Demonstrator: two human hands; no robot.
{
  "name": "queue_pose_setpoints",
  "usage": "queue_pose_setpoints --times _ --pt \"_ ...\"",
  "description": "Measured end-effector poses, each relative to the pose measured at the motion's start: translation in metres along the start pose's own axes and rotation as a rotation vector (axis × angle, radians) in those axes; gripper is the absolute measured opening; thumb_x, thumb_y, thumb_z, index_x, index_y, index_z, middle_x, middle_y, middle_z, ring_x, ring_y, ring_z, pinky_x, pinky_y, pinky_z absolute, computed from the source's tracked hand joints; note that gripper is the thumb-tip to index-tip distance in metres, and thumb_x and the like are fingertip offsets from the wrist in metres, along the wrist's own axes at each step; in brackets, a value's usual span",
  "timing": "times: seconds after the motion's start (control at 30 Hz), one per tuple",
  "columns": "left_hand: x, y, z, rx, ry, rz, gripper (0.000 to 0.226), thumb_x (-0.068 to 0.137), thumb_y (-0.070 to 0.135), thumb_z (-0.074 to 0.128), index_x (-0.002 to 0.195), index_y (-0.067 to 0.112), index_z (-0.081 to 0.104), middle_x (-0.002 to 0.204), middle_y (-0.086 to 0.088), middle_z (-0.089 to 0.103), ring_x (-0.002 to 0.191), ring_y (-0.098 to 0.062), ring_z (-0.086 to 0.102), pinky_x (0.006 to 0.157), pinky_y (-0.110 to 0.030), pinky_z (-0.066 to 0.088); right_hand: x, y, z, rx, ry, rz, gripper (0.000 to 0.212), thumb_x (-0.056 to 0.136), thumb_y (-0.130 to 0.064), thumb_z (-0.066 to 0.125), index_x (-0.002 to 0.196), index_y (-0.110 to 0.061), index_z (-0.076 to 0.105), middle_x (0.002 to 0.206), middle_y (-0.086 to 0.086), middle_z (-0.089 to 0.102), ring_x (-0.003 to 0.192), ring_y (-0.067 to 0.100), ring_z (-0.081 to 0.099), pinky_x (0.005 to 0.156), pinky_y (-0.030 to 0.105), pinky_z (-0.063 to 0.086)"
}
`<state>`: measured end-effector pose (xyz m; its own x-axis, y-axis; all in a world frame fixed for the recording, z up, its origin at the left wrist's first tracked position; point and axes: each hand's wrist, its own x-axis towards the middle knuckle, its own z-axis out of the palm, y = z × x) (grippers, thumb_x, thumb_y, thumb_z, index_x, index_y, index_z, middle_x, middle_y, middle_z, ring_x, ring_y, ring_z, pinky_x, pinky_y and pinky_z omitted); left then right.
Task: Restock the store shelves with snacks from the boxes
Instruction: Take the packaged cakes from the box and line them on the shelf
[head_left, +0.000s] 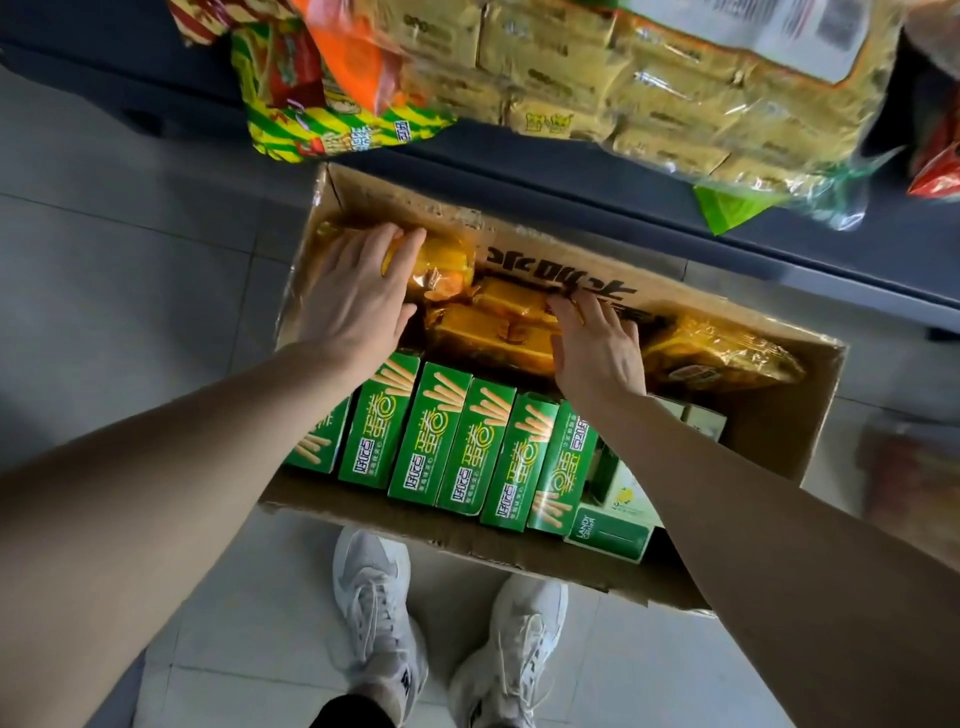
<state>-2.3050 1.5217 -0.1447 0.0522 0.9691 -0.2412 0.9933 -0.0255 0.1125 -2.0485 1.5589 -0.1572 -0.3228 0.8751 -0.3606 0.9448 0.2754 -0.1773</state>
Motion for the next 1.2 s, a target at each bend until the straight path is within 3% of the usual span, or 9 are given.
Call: queue_pose_setpoints --times 0.17,0.27,0.47,0.63,0.77,0.93,1.07,1.13,1.2 --pt "0.011 -0.001 -0.004 0.076 -0.055 -0.034 0.076 0.084 0.031 0.073 0.147 0.011 0.036 0.138 -0.02 0.049 0.112 -0.039 0.048 0.092 -0.049 0.045 0.004 -0.004 0.004 -0.049 -0.071 0.037 0.05 0.1 -0.02 0.056 0.147 -0.022 0.04 0.137 0.008 0.055 0.126 0.031 0.045 0.093 0.043 0.049" --pt "0.014 0.002 -0.009 0.142 -0.121 -0.008 0.053 0.084 0.039 0.074 0.125 0.012 0.055 0.111 -0.013 0.068 0.102 -0.033 0.051 0.083 -0.044 0.043 0.009 -0.007 0.002 -0.075 -0.133 0.07 0.046 0.1 -0.019 0.056 0.144 -0.02 0.043 0.133 0.007 0.057 0.125 0.029 0.044 0.089 0.04 0.048" --pt "0.001 0.002 -0.043 0.038 -0.094 -0.071 0.047 0.077 0.033 0.081 0.109 0.01 0.056 0.1 -0.015 0.066 0.101 -0.036 0.052 0.078 -0.044 0.045 -0.007 -0.012 -0.035 -0.135 -0.07 0.088 0.029 0.095 -0.006 0.051 0.124 -0.008 0.054 0.121 0.014 0.062 0.114 0.031 0.048 0.089 0.039 0.042" --pt "-0.015 0.017 -0.106 -0.102 -0.067 -0.143 0.049 0.085 0.037 0.073 0.117 0.009 0.048 0.105 -0.017 0.06 0.083 -0.041 0.064 0.057 -0.042 0.045 -0.041 -0.008 -0.092 -0.138 0.045 0.096 0.026 0.093 -0.013 0.059 0.117 -0.004 0.058 0.109 0.018 0.067 0.104 0.038 0.057 0.087 0.048 0.042" --pt "-0.035 0.037 -0.169 -0.201 -0.03 -0.239 0.054 0.088 0.038 0.069 0.126 0.008 0.044 0.116 -0.02 0.059 0.09 -0.043 0.065 0.069 -0.05 0.055 -0.072 -0.012 -0.161 0.116 0.007 0.191 0.03 0.104 -0.024 0.045 0.131 -0.011 0.044 0.118 0.015 0.058 0.096 0.038 0.06 0.068 0.037 0.037" --pt "-0.073 0.065 -0.252 -0.337 -0.046 -0.338 0.074 0.086 0.038 0.071 0.144 0.014 0.031 0.128 -0.017 0.058 0.101 -0.042 0.065 0.076 -0.053 0.055 -0.121 -0.022 -0.243 0.254 0.017 0.224 0.044 0.106 -0.025 0.039 0.148 -0.023 0.028 0.116 0.016 0.059 0.078 0.033 0.061 0.057 0.036 0.045" --pt "-0.116 0.08 -0.324 -0.347 0.007 -0.287 0.092 0.083 0.041 0.071 0.155 0.025 0.015 0.133 -0.015 0.056 0.08 -0.033 0.068 0.055 -0.039 0.053 -0.163 -0.033 -0.318 0.254 -0.023 0.182 0.064 0.107 -0.023 0.038 0.157 -0.043 0.005 0.107 0.006 0.054 0.071 0.021 0.051 0.049 0.026 0.029" --pt "-0.141 0.084 -0.364 -0.342 0.04 -0.211 0.095 0.083 0.04 0.07 0.153 0.04 0.006 0.13 -0.013 0.054 0.063 -0.025 0.063 0.046 -0.034 0.05 -0.189 -0.037 -0.358 0.206 -0.084 0.12 0.066 0.104 -0.018 0.042 0.154 -0.05 0.014 0.11 0.002 0.049 0.076 0.022 0.05 0.048 0.022 0.029" --pt "-0.161 0.086 -0.402 -0.346 0.083 -0.154 0.094 0.086 0.032 0.069 0.152 0.049 0.004 0.136 -0.011 0.047 0.055 -0.016 0.057 0.04 -0.027 0.046 -0.21 -0.039 -0.396 0.186 -0.128 0.092 0.059 0.102 -0.016 0.044 0.147 -0.053 0.033 0.128 0.004 0.048 0.089 0.029 0.057 0.053 0.025 0.042"
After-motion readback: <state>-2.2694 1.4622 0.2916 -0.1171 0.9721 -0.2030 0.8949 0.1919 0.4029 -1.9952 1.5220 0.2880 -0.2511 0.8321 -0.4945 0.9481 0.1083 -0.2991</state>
